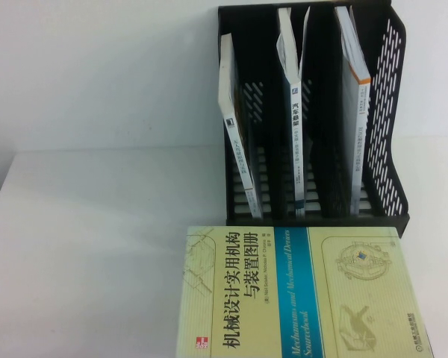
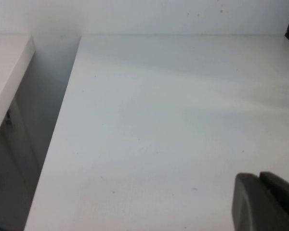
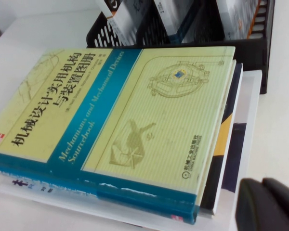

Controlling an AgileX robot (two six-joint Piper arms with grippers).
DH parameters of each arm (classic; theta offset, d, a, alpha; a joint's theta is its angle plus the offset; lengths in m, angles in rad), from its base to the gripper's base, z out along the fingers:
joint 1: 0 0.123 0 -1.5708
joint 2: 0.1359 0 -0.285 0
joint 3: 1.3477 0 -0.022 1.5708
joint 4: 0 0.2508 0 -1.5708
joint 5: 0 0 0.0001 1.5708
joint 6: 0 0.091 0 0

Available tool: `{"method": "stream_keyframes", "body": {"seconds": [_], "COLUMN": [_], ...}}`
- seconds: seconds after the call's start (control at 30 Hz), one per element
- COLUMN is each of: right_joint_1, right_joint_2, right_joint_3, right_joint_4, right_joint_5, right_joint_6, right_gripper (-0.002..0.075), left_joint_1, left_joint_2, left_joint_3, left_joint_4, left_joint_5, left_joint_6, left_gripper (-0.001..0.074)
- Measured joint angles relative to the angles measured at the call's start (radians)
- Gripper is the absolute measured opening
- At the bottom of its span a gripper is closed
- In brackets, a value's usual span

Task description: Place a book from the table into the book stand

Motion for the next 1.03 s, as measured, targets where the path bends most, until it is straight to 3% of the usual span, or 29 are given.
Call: {"method": "stream_keyframes", "body": {"seconds": [0.17,0.33,0.43,0.57,0.77,1.03], "right_joint_1": [-0.056,-0.210,-0.256,-0.261,-0.261,-0.261], "right_joint_2": [-0.068,-0.154,-0.197,-0.228,-0.230,-0.230], "right_joint_3": [0.052,0.211,0.316,0.338,0.338,0.336], "right_joint_4": [-0.013,-0.023,-0.048,-0.078,-0.213,-0.349], "right_joint_5": [-0.073,-0.360,-0.530,-0.513,-0.313,-0.304], "right_joint_6": [0.028,0.028,-0.022,-0.048,0.027,0.113], "right_gripper": [-0.0003,-0.0003,-0.0003,-0.0003,-0.0003,-0.0003], "left_joint_1": [0.000,0.000,0.000,0.001,0.001,0.001], "left_joint_2": [0.000,0.000,0.000,0.000,0.000,0.000], "left_joint_3": [0.000,0.000,0.000,0.000,0.000,0.000], "left_joint_4": [0.000,0.000,0.000,-0.001,-0.002,-0.002], "left_joint_5": [-0.001,-0.001,-0.001,-0.001,-0.002,-0.002], "left_joint_6": [0.000,0.000,0.000,0.000,0.000,0.004], "left_gripper": [-0.0002,-0.0002,-0.0002,-0.0002,-0.0002,-0.0002]}}
